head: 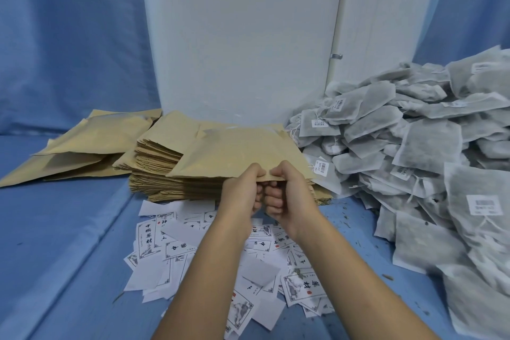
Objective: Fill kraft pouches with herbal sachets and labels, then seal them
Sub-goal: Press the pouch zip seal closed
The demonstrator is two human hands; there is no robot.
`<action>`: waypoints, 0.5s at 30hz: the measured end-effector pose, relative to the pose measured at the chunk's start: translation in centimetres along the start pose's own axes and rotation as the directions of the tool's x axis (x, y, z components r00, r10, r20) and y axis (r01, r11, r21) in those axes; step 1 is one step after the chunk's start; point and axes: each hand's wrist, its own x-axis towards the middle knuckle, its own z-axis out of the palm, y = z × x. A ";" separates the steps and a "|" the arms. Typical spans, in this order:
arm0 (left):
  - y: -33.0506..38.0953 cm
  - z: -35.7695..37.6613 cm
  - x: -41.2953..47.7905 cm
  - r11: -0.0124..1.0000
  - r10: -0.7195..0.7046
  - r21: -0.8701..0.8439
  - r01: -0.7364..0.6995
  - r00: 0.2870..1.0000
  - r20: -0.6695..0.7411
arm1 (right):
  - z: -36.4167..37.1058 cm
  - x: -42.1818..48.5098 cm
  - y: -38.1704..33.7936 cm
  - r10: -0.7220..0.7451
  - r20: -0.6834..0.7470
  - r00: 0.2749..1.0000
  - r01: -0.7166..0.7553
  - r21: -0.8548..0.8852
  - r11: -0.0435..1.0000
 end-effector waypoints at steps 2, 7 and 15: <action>0.2 -0.3 0.3 0.998 0.031 -0.055 -0.034 0.997 -0.064 | 0.0 0.0 -0.1 -0.031 -0.037 0.999 0.032 0.041 0.999; 0.2 -0.7 0.4 0.997 -0.043 -0.064 0.043 0.999 0.005 | -0.2 0.2 0.1 -0.090 -0.085 0.992 0.090 0.001 0.996; 0.2 -0.8 0.5 1.000 0.015 -0.011 -0.015 0.999 -0.045 | -0.5 0.2 0.2 0.000 -0.015 1.000 0.001 0.019 1.000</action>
